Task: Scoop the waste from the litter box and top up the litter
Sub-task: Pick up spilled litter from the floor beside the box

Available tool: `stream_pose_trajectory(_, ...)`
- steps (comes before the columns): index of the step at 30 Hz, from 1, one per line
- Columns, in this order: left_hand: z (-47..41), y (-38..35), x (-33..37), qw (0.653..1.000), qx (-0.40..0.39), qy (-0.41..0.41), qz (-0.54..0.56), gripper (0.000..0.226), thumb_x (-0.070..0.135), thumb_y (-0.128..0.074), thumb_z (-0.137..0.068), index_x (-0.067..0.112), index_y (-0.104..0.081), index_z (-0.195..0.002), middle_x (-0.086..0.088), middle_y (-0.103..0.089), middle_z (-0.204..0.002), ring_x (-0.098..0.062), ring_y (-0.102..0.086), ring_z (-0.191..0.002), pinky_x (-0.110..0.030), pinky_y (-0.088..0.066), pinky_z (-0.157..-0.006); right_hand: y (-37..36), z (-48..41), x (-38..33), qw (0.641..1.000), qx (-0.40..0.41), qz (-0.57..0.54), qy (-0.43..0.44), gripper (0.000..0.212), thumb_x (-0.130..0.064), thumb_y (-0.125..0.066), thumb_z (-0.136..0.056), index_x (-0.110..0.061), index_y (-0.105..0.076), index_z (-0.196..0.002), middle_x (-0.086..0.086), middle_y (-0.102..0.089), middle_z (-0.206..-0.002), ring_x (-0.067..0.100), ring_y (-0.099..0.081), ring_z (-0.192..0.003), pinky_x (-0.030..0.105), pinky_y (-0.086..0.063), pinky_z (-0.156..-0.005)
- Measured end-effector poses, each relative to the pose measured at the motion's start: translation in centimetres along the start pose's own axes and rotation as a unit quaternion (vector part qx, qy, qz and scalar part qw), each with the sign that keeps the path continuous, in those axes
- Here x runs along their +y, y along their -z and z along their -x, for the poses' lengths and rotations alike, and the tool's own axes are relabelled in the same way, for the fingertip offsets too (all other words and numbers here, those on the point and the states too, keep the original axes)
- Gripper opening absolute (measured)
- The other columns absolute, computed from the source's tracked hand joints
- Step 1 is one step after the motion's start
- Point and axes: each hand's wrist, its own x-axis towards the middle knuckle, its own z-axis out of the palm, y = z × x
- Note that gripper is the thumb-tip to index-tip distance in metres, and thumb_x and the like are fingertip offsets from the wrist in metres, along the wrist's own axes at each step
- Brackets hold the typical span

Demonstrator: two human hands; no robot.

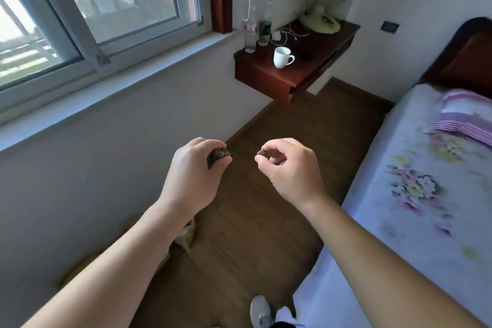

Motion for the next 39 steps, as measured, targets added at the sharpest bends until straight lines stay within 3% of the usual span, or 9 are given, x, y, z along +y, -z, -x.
stream_pose_trajectory(3, 0.8, 0.4, 0.1, 1.000, -0.007, -0.005, -0.008, 0.022, 0.027, -0.070, -0.088, 0.019, -0.072, -0.108, 0.005, -0.069, -0.100, -0.007, -0.057, -0.087, -0.004, -0.033, -0.074, 0.3, 1.1, -0.5, 1.000, 0.001, 0.007, 0.000, 0.009, -0.027, -0.075, -0.081, -0.021, -0.075, -0.087, -0.006, -0.068, -0.087, 0.010, -0.063, -0.073, 0.030, -0.056, -0.066)
stream_pose_trajectory(10, 2.2, 0.5, 0.2, 1.000, -0.012, 0.005, -0.017, 0.024, 0.029, -0.068, -0.089, 0.020, -0.071, -0.111, 0.004, -0.068, -0.101, -0.013, -0.060, -0.091, -0.017, -0.042, -0.080, 0.4, 1.9, -0.7, 1.000, -0.007, 0.009, 0.010, 0.008, -0.026, -0.075, -0.081, -0.020, -0.075, -0.086, -0.007, -0.067, -0.085, 0.009, -0.063, -0.072, 0.028, -0.056, -0.065)
stream_pose_trajectory(26, 2.6, -0.7, 1.1, 0.999, -0.014, 0.025, -0.028, 0.025, 0.029, -0.067, -0.090, 0.020, -0.070, -0.112, 0.004, -0.067, -0.105, -0.014, -0.061, -0.096, -0.018, -0.042, -0.083, 1.4, 1.7, 0.4, 0.999, -0.029, -0.005, 0.027, 0.009, -0.026, -0.074, -0.083, -0.019, -0.075, -0.089, -0.005, -0.068, -0.089, 0.009, -0.063, -0.073, 0.024, -0.057, -0.064)
stream_pose_trajectory(39, 2.4, -3.7, 3.1, 0.997, 0.009, 0.072, -0.033, 0.023, 0.029, -0.068, -0.089, 0.019, -0.071, -0.110, 0.004, -0.068, -0.104, -0.015, -0.060, -0.095, -0.020, -0.043, -0.084, 3.2, 0.3, 3.4, 0.997, -0.066, -0.007, 0.046, 0.010, -0.027, -0.073, -0.083, -0.019, -0.074, -0.088, -0.006, -0.067, -0.088, 0.012, -0.064, -0.075, 0.033, -0.059, -0.067)
